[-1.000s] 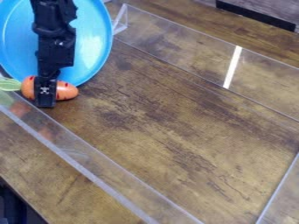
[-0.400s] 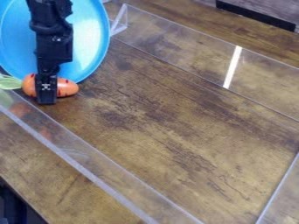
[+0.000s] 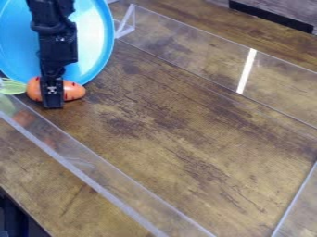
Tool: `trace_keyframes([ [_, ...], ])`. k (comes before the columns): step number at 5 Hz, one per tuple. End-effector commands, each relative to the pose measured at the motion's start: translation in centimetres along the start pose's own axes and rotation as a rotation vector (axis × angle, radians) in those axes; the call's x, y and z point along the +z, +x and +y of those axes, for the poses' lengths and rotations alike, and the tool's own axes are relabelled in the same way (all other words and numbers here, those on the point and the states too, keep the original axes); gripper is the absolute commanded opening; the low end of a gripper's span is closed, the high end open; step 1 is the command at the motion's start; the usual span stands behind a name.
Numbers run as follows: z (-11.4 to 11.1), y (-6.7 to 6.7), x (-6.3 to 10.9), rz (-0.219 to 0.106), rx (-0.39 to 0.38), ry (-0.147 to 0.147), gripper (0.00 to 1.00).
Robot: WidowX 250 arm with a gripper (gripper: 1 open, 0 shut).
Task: Put the carrot in the blue tray
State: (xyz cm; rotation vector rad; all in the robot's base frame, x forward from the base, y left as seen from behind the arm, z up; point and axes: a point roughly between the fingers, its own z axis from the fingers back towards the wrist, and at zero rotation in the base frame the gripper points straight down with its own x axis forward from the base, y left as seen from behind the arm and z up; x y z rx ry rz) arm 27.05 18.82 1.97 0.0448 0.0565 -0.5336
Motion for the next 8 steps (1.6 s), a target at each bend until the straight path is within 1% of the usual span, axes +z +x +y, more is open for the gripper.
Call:
trace_keyframes([
  [1,0.3,-0.4,-0.3,-0.016,0.045,-0.012,1.0],
  [2,0.3,-0.2,-0.3,-0.028,0.063,-0.02,1.0],
  [3,0.3,0.0,-0.4,-0.04,0.079,-0.027,0.0],
  [4,0.0,0.1,-0.4,-0.055,0.098,-0.041,0.0],
  [7,-1.1,0.1,-0.2,-0.102,0.145,-0.097,0.0],
  [8,-1.4,0.1,-0.1,-0.116,0.16,-0.112,0.0],
])
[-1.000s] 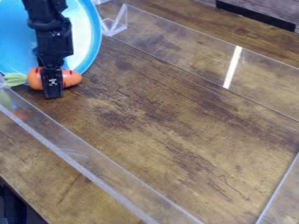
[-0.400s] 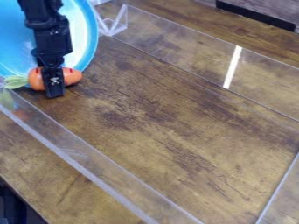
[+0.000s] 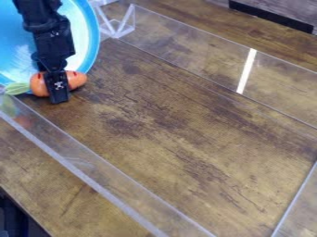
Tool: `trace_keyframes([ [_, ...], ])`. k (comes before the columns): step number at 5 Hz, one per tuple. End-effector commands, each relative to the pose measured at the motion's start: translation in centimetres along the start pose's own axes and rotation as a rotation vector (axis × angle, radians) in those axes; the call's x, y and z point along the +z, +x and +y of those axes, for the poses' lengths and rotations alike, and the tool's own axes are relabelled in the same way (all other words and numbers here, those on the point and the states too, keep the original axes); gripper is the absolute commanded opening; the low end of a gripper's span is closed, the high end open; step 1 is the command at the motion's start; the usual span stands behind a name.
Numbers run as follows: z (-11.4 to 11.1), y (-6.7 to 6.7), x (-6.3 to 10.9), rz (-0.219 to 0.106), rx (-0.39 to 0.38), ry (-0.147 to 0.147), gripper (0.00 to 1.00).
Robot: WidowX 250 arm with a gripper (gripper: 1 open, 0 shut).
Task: Put the carrot in the blue tray
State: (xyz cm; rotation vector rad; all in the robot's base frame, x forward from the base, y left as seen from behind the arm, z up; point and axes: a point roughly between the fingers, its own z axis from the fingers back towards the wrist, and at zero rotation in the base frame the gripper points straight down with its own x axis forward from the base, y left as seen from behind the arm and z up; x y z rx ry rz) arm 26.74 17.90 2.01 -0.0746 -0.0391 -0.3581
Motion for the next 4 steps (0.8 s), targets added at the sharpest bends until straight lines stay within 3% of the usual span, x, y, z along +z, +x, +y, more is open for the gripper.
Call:
trace_keyframes([
  [1,-0.8,-0.3,-0.1,-0.005,0.003,-0.03,0.0],
  [4,-1.9,-0.4,0.1,-0.037,0.041,-0.067,0.0],
])
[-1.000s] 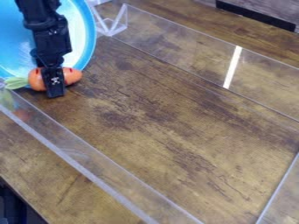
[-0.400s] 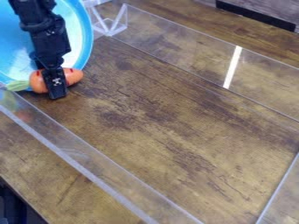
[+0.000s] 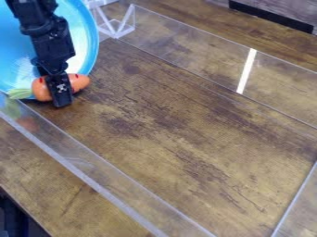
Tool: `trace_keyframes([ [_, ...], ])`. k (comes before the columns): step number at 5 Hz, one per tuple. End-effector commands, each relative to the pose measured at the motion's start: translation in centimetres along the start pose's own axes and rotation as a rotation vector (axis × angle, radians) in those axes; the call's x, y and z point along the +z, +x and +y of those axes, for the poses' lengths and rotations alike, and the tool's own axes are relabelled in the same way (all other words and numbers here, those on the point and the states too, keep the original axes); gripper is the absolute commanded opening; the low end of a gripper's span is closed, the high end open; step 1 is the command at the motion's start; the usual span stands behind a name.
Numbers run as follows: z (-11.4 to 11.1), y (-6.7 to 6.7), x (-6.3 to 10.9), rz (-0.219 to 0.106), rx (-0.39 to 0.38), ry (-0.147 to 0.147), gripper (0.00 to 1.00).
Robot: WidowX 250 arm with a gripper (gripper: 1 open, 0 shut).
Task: Put the carrot in the blue tray
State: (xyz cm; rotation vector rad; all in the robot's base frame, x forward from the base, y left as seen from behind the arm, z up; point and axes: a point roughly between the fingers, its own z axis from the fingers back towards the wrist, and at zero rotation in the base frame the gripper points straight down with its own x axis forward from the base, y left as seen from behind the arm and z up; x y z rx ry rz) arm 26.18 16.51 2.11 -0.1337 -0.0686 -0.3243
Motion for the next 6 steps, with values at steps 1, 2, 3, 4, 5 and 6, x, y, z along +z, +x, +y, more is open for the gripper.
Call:
trace_keyframes([
  [1,-0.66,-0.36,0.13,-0.007,0.019,-0.028,0.0],
  [2,-1.02,-0.36,0.16,-0.017,0.03,-0.041,0.0],
  [3,-1.3,-0.35,0.24,-0.027,0.041,-0.053,0.0],
  [4,-1.15,-0.11,0.75,-0.033,0.055,-0.058,1.0],
  [5,-0.91,0.13,0.63,-0.038,0.062,-0.056,0.0],
  [6,-0.76,0.33,0.73,-0.047,0.073,-0.056,0.0],
])
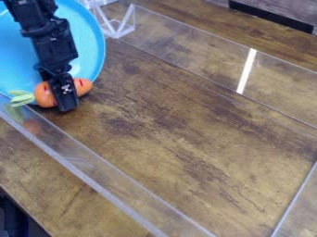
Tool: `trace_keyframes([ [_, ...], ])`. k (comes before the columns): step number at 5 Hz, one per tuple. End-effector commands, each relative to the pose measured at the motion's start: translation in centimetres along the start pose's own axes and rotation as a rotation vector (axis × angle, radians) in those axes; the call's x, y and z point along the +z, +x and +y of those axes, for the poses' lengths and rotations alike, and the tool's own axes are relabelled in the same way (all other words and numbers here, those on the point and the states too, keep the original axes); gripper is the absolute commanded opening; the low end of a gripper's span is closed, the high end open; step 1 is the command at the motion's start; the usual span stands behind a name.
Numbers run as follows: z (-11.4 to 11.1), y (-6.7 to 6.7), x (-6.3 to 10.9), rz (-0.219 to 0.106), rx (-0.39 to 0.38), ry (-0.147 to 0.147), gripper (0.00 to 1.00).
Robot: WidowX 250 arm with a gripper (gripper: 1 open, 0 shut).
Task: Put the carrot in the blue tray
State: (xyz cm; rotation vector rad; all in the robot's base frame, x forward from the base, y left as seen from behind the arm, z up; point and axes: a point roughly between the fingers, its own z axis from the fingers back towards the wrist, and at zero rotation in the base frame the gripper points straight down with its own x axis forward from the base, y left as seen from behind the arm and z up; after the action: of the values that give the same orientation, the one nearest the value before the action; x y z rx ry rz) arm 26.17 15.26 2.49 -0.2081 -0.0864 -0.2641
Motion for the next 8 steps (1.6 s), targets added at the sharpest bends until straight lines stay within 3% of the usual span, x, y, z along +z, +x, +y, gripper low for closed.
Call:
trace_keyframes([
  [1,0.5,0.2,0.8,-0.022,0.028,0.007,0.0],
  [7,1.1,0.7,2.4,-0.063,0.116,-0.009,0.0],
  [8,1.0,0.8,2.8,-0.069,0.136,-0.018,1.0],
])
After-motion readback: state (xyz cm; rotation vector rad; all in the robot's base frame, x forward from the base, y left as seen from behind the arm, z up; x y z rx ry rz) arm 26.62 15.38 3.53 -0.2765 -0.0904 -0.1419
